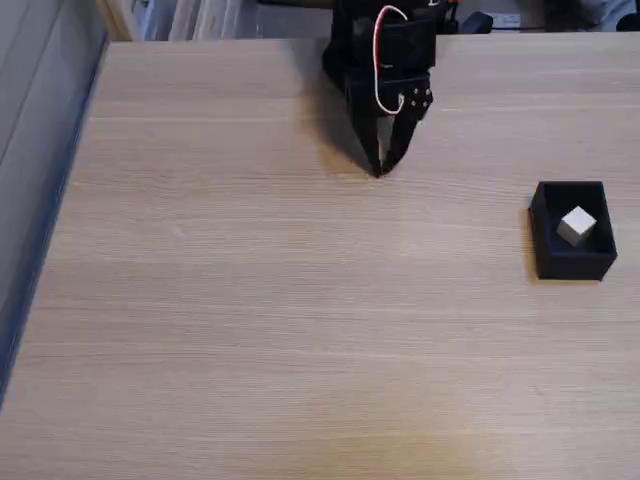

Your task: Pick a white block and place it in the black box.

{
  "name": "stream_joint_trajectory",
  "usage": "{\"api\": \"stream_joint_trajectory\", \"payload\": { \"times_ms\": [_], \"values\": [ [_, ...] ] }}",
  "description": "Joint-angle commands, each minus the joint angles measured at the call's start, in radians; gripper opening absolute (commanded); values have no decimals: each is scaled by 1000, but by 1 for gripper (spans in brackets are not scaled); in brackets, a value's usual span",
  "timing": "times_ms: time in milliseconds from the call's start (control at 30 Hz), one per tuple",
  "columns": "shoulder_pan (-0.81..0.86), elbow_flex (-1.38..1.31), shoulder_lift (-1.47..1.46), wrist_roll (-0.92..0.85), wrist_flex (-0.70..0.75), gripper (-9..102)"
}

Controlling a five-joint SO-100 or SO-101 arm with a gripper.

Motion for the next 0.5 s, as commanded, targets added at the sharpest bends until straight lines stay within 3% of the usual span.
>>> {"api": "stream_joint_trajectory", "payload": {
  "times_ms": [0,467],
  "values": [
    [26,14,54,52,104,0],
    [74,14,127,40,143,0]
  ]
}}
